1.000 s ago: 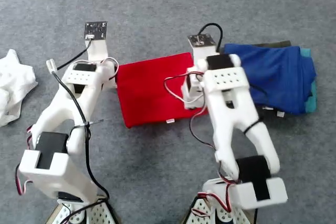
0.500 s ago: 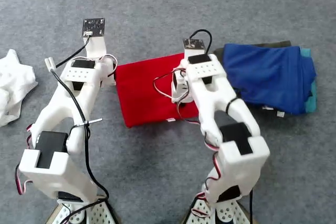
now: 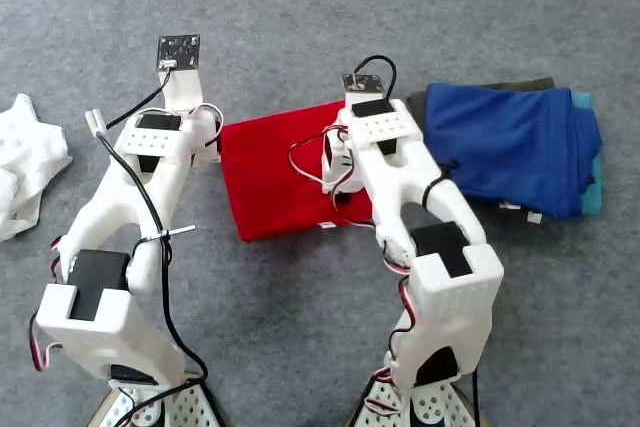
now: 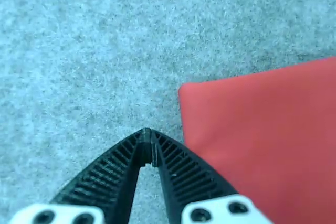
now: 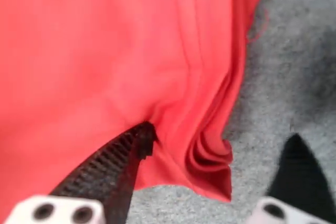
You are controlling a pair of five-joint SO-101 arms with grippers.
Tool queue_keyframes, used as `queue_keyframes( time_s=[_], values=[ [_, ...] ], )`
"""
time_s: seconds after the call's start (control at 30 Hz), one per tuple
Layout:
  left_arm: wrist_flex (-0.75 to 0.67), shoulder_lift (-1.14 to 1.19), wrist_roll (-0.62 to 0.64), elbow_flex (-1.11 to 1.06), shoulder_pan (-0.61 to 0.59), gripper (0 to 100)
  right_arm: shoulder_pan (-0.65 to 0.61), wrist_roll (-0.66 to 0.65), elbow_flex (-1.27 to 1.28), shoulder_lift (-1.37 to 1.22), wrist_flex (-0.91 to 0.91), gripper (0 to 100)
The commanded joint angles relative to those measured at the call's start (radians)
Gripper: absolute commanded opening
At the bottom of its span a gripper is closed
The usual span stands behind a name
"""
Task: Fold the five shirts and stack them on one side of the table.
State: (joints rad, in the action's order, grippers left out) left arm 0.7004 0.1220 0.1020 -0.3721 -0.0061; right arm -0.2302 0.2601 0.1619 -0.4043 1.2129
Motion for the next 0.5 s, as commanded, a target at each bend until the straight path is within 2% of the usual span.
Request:
queue_keyframes(
  time_s=[0.0, 0.1, 0.17, 0.47],
  values=[
    [0.006, -0.006, 0.003, 0.051, -0.021, 3, -0.002, -0.044, -0.004, -0.022, -0.011, 20.8],
    [0.002, -0.006, 0.003, 0.054, -0.044, 3, -0.002, -0.100, -0.001, -0.022, -0.008, 9.6],
    [0.002, -0.006, 0.003, 0.058, -0.051, 3, -0.002, -0.123, 0.001, -0.022, -0.005, 5.5],
    [0.006, -0.014, 0.011, 0.061, -0.047, 3, -0.002, -0.130, -0.001, -0.018, 0.029, 1.5]
  ],
)
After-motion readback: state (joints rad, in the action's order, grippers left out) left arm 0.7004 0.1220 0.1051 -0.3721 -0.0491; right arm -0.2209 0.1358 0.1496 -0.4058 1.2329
